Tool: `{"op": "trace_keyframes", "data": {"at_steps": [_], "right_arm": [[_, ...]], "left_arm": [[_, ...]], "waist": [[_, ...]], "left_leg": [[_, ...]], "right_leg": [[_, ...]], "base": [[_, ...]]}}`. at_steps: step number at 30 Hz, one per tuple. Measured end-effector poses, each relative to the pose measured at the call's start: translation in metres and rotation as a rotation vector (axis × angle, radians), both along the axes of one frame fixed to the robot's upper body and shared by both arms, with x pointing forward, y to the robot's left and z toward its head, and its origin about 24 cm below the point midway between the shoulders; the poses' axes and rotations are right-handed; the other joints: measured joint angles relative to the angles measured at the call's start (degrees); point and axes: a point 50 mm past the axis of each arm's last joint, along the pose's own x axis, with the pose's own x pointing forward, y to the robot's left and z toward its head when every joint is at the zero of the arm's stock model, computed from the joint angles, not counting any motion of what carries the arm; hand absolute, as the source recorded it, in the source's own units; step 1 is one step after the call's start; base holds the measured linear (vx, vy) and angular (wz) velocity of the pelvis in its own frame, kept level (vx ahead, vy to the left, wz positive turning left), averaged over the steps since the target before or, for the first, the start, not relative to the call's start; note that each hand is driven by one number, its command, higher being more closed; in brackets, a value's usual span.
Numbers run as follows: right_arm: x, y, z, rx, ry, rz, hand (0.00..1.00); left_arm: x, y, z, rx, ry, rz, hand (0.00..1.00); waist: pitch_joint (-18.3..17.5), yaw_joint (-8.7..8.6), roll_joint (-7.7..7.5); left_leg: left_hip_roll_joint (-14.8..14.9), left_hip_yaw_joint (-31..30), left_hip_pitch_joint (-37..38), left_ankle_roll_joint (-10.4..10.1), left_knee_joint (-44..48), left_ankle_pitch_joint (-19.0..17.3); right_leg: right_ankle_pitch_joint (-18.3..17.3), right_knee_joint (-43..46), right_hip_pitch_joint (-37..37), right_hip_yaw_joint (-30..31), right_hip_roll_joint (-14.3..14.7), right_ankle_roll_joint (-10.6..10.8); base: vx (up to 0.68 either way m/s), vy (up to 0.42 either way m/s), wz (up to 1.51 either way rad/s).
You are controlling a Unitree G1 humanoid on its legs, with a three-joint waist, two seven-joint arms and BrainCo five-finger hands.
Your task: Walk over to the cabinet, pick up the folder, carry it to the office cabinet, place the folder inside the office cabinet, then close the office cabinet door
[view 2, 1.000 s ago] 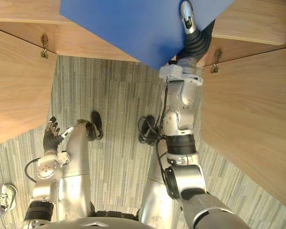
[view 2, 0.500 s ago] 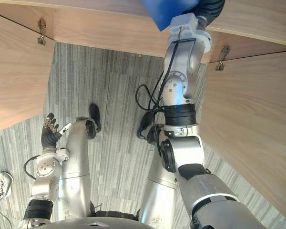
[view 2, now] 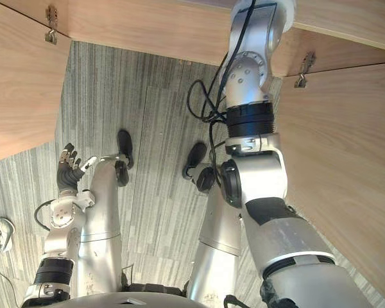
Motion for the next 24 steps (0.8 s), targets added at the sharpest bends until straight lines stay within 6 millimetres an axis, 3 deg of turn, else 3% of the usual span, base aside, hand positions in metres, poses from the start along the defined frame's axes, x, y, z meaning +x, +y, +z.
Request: {"op": "trace_keyframes", "data": {"at_steps": [24], "right_arm": [[-0.016, -0.003, 0.039, 0.017, -0.109, 0.04, 0.0]], "left_arm": [[0.0, 0.0, 0.0, 0.001, -0.001, 0.0, 0.0]], "waist": [[-0.06, -0.24, -0.04]], "left_leg": [[-0.05, -1.24, -0.02, -0.53, -5.91, 5.14]], "right_leg": [[2.86, -3.77, 0.02, -2.56, 0.59, -1.95]], "base": [[0.0, 0.004, 0.01]]}}
